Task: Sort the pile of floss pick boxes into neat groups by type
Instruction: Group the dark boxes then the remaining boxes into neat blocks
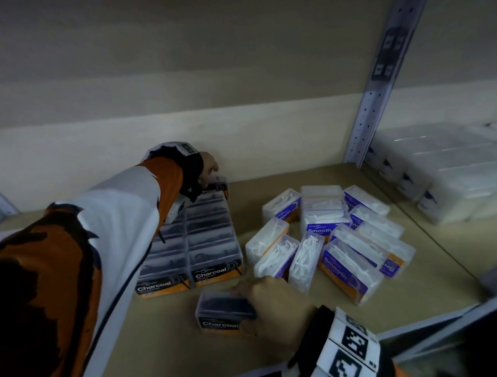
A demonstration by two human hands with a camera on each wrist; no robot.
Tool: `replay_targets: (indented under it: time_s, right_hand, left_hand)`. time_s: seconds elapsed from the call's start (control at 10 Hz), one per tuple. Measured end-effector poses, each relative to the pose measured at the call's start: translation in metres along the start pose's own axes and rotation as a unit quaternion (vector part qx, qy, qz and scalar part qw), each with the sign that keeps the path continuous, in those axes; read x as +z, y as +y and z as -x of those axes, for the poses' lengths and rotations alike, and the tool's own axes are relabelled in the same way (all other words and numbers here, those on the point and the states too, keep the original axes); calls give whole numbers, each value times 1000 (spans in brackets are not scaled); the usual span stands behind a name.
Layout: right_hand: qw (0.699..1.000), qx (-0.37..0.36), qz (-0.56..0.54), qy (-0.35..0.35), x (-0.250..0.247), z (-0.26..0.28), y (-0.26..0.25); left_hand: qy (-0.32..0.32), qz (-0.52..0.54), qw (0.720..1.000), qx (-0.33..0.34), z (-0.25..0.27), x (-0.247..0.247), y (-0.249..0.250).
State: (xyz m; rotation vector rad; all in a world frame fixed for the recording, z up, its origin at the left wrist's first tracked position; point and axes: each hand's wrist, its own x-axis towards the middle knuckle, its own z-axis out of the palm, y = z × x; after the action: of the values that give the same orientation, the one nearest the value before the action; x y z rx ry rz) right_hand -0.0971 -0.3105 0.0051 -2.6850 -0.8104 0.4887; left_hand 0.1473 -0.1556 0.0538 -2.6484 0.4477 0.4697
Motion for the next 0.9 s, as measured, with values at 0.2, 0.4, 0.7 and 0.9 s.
replay_targets:
  time_s: [0.2,0.4,0.7,0.9]
  right_hand:
    - [1000,16,4,15,9,-5,6]
    - [999,33,21,31,18,-10,15]
    - [999,23,23,21,6,-4,4]
    - [999,30,32,5,-1,-3,0]
  left_hand:
    - [-1,-24,1000,-11,-8,1,3]
    - [-2,-29,999,-17,-15,1,-3]
    - [71,-1,997,-12,18,-16,-25]
    - [123,18,992,12,62,-29,-28]
